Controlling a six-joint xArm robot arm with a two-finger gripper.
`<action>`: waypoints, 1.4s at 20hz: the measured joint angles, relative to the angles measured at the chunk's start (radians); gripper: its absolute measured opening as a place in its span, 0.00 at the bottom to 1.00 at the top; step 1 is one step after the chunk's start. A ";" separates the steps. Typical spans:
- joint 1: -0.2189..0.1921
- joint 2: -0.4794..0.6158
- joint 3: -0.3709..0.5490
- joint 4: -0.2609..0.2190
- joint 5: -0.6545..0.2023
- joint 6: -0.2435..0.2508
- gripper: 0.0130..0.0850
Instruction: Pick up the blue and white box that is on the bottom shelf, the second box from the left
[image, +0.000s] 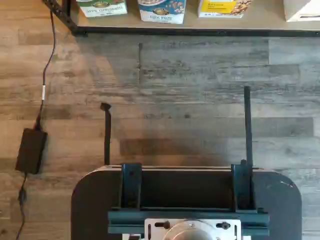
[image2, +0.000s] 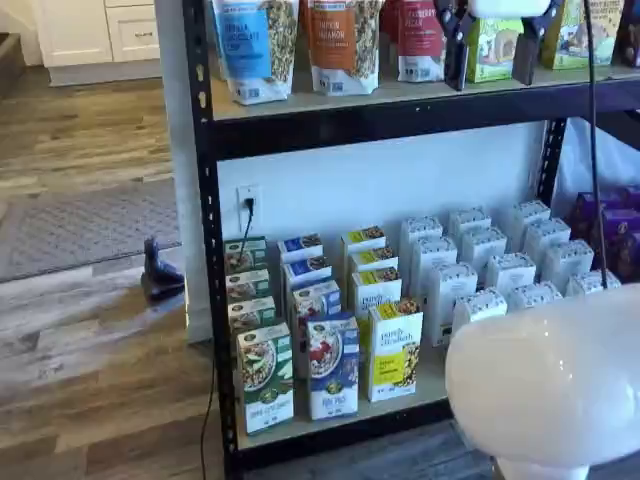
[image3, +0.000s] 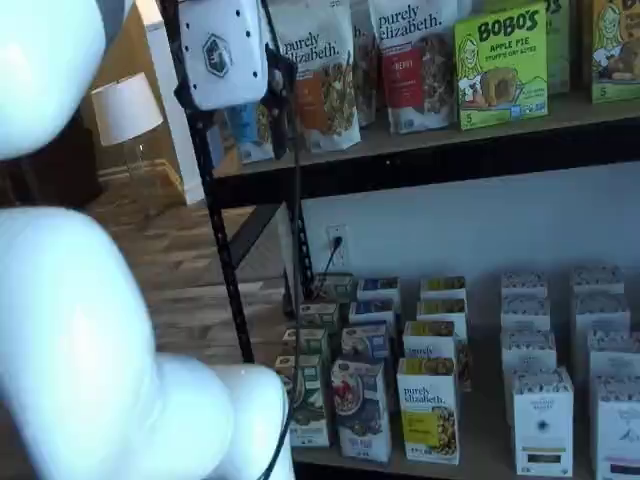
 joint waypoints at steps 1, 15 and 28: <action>-0.011 -0.014 0.012 0.012 -0.022 -0.006 1.00; -0.010 -0.036 0.099 0.010 -0.118 -0.010 1.00; 0.044 -0.076 0.329 0.008 -0.294 0.038 1.00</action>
